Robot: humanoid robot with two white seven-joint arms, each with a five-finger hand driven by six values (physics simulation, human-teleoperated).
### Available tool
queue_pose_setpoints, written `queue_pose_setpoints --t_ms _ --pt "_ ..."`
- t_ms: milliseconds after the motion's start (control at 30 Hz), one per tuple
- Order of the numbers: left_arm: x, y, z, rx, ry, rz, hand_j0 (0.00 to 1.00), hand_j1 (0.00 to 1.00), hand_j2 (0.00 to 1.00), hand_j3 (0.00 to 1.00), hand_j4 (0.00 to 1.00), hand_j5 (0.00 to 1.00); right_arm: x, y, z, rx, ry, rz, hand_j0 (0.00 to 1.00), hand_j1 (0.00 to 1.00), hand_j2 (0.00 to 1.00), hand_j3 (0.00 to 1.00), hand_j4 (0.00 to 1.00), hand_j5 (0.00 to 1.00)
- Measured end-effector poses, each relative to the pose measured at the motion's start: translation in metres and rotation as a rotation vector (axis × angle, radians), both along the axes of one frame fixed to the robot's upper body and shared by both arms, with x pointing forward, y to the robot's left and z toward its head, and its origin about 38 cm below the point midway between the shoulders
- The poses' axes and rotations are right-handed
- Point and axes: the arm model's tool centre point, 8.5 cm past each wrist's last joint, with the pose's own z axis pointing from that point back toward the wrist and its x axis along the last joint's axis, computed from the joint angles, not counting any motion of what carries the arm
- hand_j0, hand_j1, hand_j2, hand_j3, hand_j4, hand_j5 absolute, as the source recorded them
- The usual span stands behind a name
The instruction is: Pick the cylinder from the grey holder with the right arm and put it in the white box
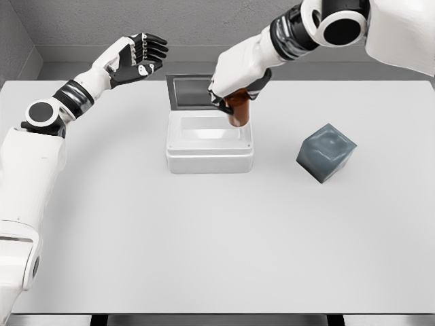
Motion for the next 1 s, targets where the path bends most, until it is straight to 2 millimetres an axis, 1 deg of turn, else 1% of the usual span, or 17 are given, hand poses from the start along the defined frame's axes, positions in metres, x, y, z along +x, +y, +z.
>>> queue_pose_setpoints --t_ms 367,767,1000 --pt "0.000 -0.001 0.000 0.004 -0.002 -0.002 0.60 0.60 0.60 0.60 0.60 0.60 0.009 0.017 -0.011 -0.035 0.006 -0.008 0.43 0.43 0.43 0.43 0.43 0.43" --pt "0.000 -0.005 -0.004 0.060 0.004 -0.009 0.60 0.60 0.60 0.60 0.60 0.60 0.014 0.024 -0.019 -0.062 0.009 -0.018 0.42 0.42 0.42 0.42 0.42 0.42" --pt "0.000 -0.003 -0.003 0.065 0.000 -0.007 0.60 0.60 0.60 0.60 0.60 0.60 0.015 0.030 -0.022 -0.078 0.008 -0.018 0.42 0.42 0.42 0.42 0.42 0.42"
